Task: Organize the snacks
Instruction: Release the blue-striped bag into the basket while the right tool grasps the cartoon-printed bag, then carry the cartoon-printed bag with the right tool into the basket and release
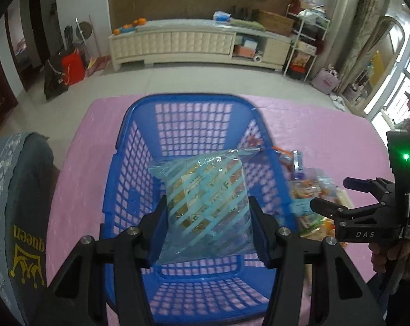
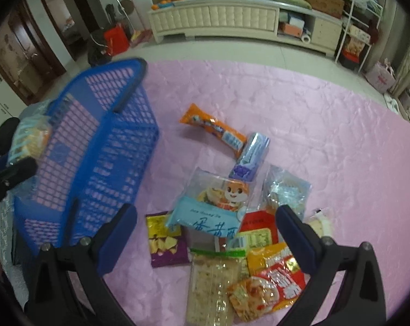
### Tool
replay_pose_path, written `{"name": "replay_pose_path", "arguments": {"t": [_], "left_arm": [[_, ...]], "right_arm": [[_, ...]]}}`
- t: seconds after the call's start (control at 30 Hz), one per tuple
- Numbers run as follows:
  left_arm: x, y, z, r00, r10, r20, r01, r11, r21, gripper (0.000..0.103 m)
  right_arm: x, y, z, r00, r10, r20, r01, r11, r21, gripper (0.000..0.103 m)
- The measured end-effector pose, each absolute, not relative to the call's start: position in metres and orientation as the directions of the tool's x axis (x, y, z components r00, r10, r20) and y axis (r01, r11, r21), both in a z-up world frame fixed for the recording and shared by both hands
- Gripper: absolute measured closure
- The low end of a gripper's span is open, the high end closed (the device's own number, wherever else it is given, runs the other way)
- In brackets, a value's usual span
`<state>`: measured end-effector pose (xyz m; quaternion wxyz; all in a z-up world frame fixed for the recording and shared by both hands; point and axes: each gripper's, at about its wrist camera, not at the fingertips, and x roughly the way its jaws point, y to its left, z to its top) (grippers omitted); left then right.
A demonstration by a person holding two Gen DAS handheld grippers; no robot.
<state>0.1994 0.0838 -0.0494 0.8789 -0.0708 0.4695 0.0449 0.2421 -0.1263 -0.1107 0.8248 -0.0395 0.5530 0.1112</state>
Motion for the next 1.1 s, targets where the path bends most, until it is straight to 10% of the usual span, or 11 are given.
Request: {"name": "replay_pose_path", "arguments": {"t": [0.43,0.6,1.1], "left_arm": [[0.243,0.113,-0.077,0.488,0.024,-0.872,-0.171,0.983,-0.068,0.049],[0.253,0.119,-0.081,0.465,0.031,-0.885,-0.164,0.985,-0.051,0.047],[0.204,0.121,-0.041,0.547,0.029,-0.836,-0.2,0.975,-0.097,0.041]], "right_arm": [[0.283,-0.121,-0.176,0.211,0.12,-0.97,-0.161,0.983,0.087,0.007],[0.284,-0.118,-0.187,0.204,0.082,-0.975,-0.198,0.979,0.041,0.026],[0.225,-0.126,-0.108,0.353,0.164,-0.921,-0.254,0.964,0.074,0.03]]}}
